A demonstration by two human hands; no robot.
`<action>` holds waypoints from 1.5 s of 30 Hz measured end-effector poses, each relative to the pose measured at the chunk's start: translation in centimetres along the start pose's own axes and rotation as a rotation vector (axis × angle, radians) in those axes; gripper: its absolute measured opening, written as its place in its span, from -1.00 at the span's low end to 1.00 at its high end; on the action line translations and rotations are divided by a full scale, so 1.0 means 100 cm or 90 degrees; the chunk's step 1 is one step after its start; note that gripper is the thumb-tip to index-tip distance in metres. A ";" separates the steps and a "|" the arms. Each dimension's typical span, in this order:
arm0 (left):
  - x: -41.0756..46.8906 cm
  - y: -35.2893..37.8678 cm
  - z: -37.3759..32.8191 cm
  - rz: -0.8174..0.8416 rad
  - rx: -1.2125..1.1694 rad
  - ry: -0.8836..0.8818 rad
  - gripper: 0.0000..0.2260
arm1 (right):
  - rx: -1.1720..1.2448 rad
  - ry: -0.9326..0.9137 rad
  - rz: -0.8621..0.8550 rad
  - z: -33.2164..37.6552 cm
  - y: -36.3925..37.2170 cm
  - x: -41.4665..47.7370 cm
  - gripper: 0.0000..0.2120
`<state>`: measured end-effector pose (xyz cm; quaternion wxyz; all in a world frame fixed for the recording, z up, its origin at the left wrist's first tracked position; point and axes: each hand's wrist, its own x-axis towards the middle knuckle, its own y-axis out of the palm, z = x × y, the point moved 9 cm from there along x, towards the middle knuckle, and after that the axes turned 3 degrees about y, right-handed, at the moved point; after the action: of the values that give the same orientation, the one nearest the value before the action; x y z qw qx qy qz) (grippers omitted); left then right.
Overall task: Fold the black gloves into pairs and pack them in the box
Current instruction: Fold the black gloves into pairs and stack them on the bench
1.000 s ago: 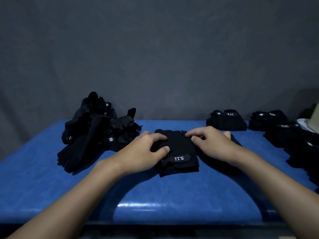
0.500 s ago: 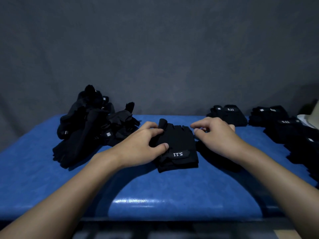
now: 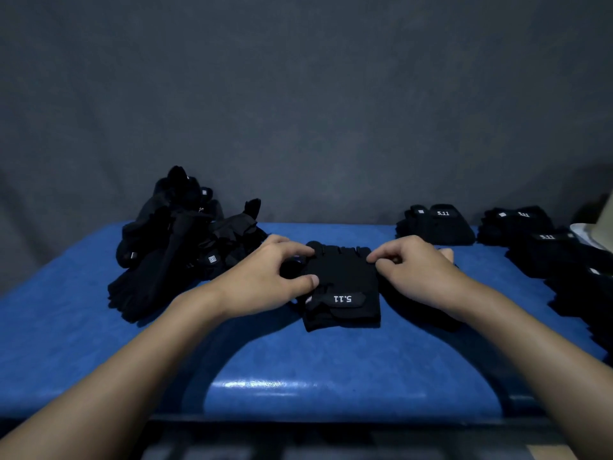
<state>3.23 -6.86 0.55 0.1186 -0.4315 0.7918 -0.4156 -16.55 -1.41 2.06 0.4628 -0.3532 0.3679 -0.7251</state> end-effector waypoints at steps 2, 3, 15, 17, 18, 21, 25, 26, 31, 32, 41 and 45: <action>-0.001 -0.007 0.003 -0.013 -0.016 -0.012 -0.60 | -0.029 -0.039 -0.019 0.004 0.000 -0.002 -0.82; -0.002 -0.011 0.005 -0.018 -0.017 -0.020 -0.61 | -0.016 -0.059 -0.022 0.008 -0.001 -0.003 -0.84; -0.007 -0.020 0.005 -0.032 0.080 -0.020 -0.76 | 0.023 -0.198 0.143 0.043 0.018 -0.035 -0.54; -0.007 -0.021 0.003 -0.047 0.102 -0.018 -0.78 | 0.020 -0.201 0.164 0.043 0.023 -0.037 -0.50; -0.007 -0.022 0.003 -0.054 0.104 -0.020 -0.78 | 0.032 -0.204 0.176 0.043 0.025 -0.037 -0.48; -0.006 -0.028 0.006 -0.085 0.083 -0.029 -0.78 | 0.112 -0.229 0.197 0.046 0.027 -0.037 -0.50; -0.005 -0.033 0.008 -0.124 0.054 -0.026 -0.84 | 0.152 -0.246 0.164 0.048 0.021 -0.034 -0.64; -0.005 -0.032 0.007 -0.120 0.056 -0.026 -0.83 | 0.157 -0.245 0.153 0.047 0.020 -0.032 -0.68; -0.006 -0.024 0.012 -0.056 0.068 -0.031 -0.70 | 0.127 -0.206 0.095 0.037 0.016 -0.024 -0.72; -0.006 -0.023 0.013 -0.051 0.071 -0.035 -0.70 | 0.093 -0.194 0.078 0.034 0.014 -0.022 -0.70; -0.007 -0.024 0.005 -0.047 0.097 -0.016 -0.73 | -0.076 -0.110 0.068 0.014 0.015 -0.018 -0.68; -0.007 -0.025 0.003 -0.051 0.101 -0.005 -0.74 | -0.065 -0.117 0.056 0.014 0.014 -0.018 -0.69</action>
<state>5.29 -7.17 2.11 0.1391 -0.4537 0.7382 -0.4795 -14.19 -0.41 1.25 0.5076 -0.4250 0.3756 -0.6486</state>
